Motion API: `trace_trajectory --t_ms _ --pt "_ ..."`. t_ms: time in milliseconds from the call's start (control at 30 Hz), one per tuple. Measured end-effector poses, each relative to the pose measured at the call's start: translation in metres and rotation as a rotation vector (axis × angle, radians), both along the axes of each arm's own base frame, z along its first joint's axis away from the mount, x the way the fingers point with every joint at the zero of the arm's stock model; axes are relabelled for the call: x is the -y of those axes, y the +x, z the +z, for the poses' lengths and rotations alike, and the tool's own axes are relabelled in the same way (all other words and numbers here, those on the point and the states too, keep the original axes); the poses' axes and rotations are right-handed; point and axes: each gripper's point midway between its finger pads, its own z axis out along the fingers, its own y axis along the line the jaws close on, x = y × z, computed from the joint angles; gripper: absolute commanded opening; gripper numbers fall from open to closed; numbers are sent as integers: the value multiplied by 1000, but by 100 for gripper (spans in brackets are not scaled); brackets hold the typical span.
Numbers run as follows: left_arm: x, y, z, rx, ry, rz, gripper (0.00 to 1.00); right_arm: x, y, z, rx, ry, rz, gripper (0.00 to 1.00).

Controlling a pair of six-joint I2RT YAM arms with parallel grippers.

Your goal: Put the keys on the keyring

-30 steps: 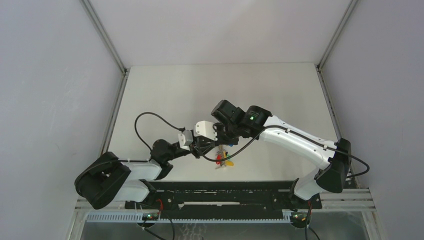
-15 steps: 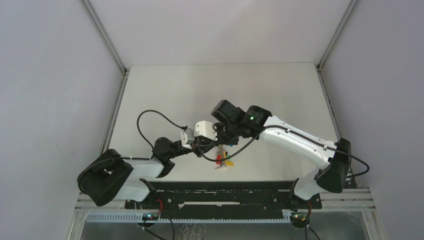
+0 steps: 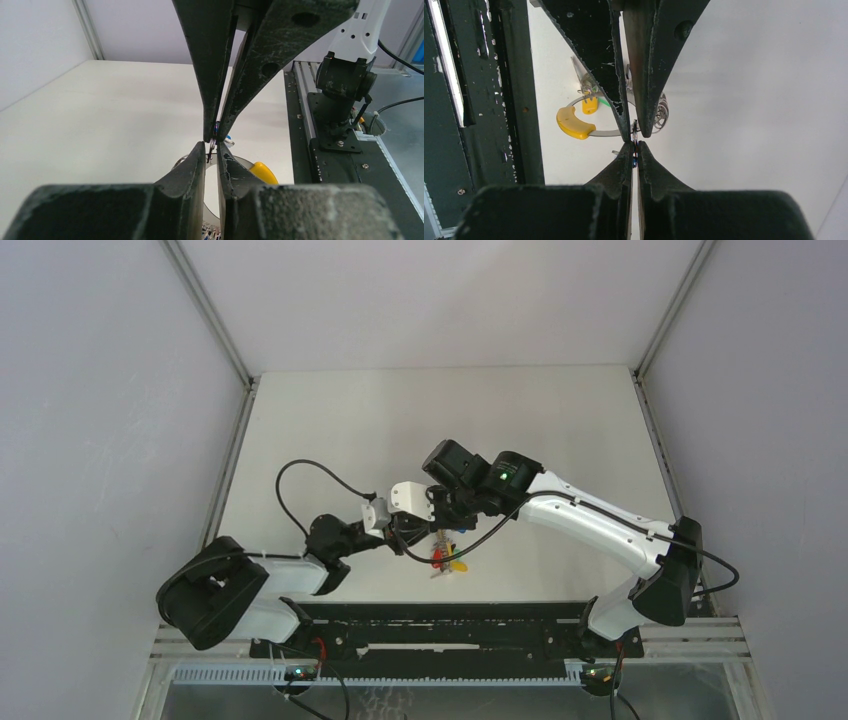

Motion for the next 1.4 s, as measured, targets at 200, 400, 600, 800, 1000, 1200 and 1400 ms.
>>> trace_trajectory --t_ms 200,400,600,800,1000,1200,1400 --pt "0 -2 3 7 -4 -10 0 0 0 0 5 -4 0 0" --pt "0 -3 3 7 -3 -10 0 0 0 0 8 -2 -5 5" --pt "-2 0 7 12 -14 11 0 0 1 6 11 50 -34 20" --pt "-3 4 10 11 -23 37 0 10 2 18 -32 198 -101 23" --pt "-4 5 14 19 -33 47 0 22 8 28 -93 382 -172 24" --pt "-5 3 17 34 -38 42 0 22 5 19 -179 508 -171 24" --pt "-5 0 19 43 -41 30 0 11 1 27 -224 584 -113 24"
